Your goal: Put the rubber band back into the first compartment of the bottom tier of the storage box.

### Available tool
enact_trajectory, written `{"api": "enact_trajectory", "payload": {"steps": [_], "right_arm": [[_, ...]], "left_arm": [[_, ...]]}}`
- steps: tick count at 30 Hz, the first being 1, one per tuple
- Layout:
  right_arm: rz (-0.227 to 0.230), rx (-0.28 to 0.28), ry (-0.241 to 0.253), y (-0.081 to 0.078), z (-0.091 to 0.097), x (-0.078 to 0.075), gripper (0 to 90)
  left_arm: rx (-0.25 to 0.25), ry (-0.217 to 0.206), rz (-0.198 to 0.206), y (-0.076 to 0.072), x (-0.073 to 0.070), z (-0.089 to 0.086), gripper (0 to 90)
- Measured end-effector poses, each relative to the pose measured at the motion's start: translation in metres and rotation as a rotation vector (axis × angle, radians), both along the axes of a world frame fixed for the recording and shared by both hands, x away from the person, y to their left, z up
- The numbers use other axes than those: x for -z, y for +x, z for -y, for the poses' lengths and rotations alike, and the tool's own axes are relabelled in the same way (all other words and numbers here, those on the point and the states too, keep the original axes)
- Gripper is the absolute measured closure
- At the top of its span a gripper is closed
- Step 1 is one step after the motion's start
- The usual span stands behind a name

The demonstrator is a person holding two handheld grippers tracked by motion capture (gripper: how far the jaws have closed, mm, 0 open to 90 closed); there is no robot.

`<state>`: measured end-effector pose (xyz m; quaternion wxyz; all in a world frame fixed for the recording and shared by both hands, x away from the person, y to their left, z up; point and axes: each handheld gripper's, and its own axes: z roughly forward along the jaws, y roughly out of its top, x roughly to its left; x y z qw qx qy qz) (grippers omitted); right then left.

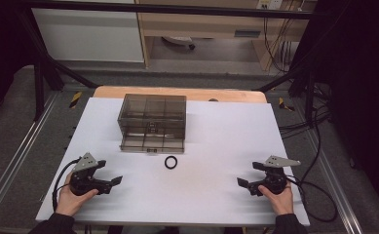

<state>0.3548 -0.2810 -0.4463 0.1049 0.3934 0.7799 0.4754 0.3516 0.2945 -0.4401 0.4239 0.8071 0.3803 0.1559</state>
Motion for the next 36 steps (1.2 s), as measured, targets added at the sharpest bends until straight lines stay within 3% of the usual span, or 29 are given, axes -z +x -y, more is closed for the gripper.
{"api": "enact_trajectory", "payload": {"steps": [10, 36], "right_arm": [[-0.001, -0.003, -0.003, 0.000, 0.000, 0.001, 0.8], [0.001, -0.006, -0.008, 0.000, 0.000, 0.001, 0.8]], "left_arm": [[0.014, 0.002, 0.011, -0.001, -0.002, 0.005, 6.8], [0.039, 0.017, -0.004, 0.003, -0.003, 0.030, 6.6]]}}
